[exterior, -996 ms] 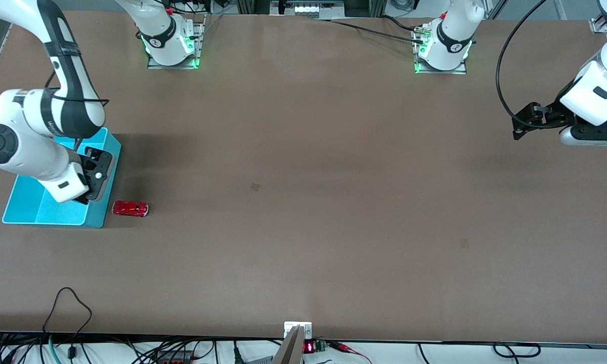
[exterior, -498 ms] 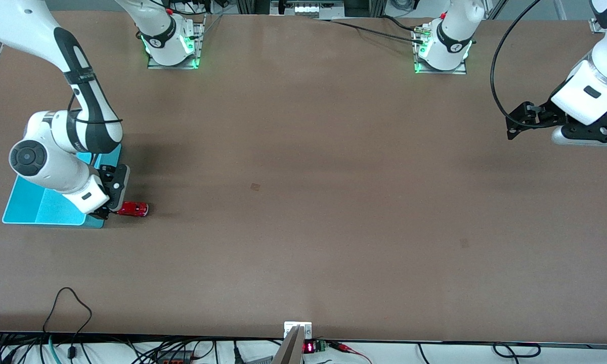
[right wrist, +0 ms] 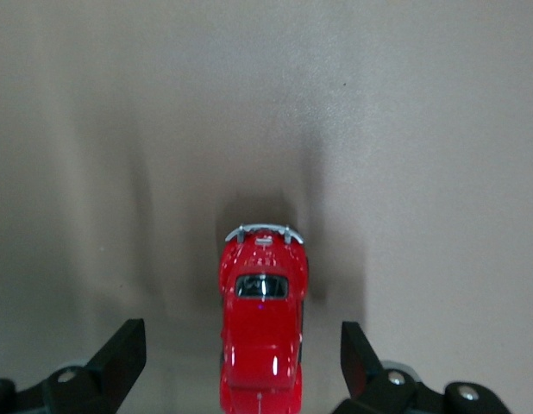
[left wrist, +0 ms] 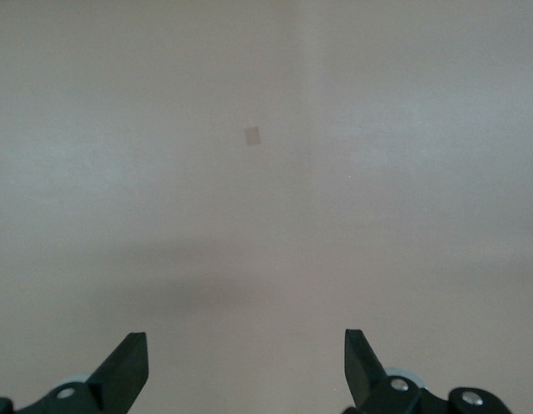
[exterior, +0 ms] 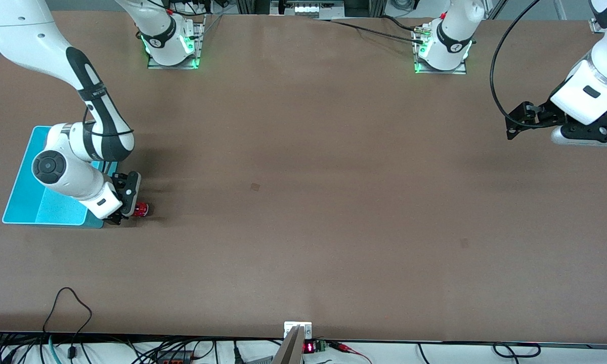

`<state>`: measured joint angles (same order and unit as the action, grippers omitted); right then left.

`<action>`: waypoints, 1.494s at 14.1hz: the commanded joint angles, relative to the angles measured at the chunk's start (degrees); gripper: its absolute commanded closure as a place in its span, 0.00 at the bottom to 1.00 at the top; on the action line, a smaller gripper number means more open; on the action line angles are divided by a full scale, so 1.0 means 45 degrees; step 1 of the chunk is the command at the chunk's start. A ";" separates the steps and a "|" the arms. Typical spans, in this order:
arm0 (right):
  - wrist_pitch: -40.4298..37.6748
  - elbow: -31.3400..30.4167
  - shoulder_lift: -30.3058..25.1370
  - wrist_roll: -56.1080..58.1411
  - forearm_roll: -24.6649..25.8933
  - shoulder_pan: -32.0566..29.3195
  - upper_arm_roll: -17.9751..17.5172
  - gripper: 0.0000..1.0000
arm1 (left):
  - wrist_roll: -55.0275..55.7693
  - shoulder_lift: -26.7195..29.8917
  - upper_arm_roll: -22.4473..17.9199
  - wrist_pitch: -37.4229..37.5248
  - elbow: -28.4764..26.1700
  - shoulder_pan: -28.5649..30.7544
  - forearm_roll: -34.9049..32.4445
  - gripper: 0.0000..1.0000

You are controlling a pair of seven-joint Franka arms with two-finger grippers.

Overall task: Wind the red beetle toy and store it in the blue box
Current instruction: 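Close the right gripper on the red car, then lift the car with the right gripper and lower it into the box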

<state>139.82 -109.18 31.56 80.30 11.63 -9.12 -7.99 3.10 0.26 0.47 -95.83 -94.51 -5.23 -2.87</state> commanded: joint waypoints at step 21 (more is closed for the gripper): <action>-0.2942 0.0160 -0.2711 -0.7097 0.0169 0.0932 -0.0062 1.00 | -0.0043 -0.0272 0.0053 -0.0014 0.0338 0.0029 -0.0084 0.00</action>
<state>131.49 -106.94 25.97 55.17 11.68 -5.20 -8.29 3.10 -0.15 0.56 -96.11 -94.50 -5.23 -2.87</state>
